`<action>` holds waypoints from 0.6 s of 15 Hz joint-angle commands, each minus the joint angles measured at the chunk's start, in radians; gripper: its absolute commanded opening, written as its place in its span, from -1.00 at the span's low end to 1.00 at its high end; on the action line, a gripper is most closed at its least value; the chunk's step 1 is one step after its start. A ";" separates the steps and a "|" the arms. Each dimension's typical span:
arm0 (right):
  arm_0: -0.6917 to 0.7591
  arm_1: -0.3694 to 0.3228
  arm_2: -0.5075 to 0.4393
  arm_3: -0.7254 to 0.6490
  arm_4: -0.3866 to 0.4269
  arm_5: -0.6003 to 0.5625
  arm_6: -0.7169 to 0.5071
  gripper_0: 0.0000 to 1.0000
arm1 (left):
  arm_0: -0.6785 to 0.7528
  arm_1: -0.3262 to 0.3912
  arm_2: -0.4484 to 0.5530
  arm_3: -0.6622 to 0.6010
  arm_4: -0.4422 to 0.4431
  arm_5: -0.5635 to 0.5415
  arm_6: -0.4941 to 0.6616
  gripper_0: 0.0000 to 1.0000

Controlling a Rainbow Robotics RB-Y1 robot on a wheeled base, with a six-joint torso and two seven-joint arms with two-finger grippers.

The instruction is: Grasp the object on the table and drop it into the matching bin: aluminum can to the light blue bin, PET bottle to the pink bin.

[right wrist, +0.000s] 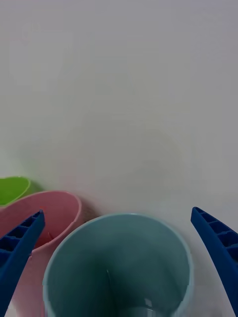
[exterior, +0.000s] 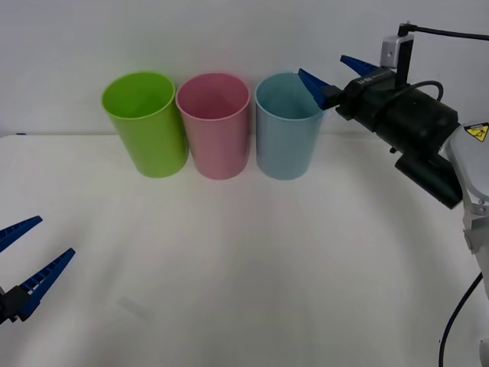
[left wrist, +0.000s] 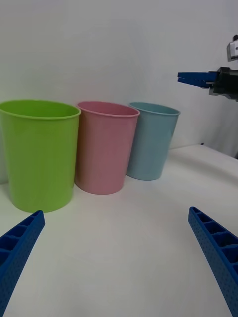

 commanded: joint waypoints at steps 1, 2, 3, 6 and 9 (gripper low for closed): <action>0.111 -0.034 0.001 -0.100 -0.046 -0.010 0.013 1.00 | 0.000 0.000 0.000 0.000 0.000 0.000 0.000 1.00; 0.163 -0.048 0.001 -0.149 -0.060 -0.010 0.020 1.00 | 0.000 0.000 0.000 0.000 0.000 0.000 0.000 1.00; 0.209 -0.060 -0.001 -0.187 -0.075 -0.010 0.028 1.00 | 0.000 0.000 0.000 0.000 0.000 0.000 0.000 1.00; 0.366 -0.093 -0.015 -0.293 -0.143 -0.017 0.131 1.00 | 0.000 0.000 0.000 0.000 0.000 0.000 0.000 1.00; 0.490 -0.093 -0.084 -0.333 -0.223 -0.125 0.286 1.00 | 0.000 0.000 0.000 0.000 0.000 0.000 0.000 1.00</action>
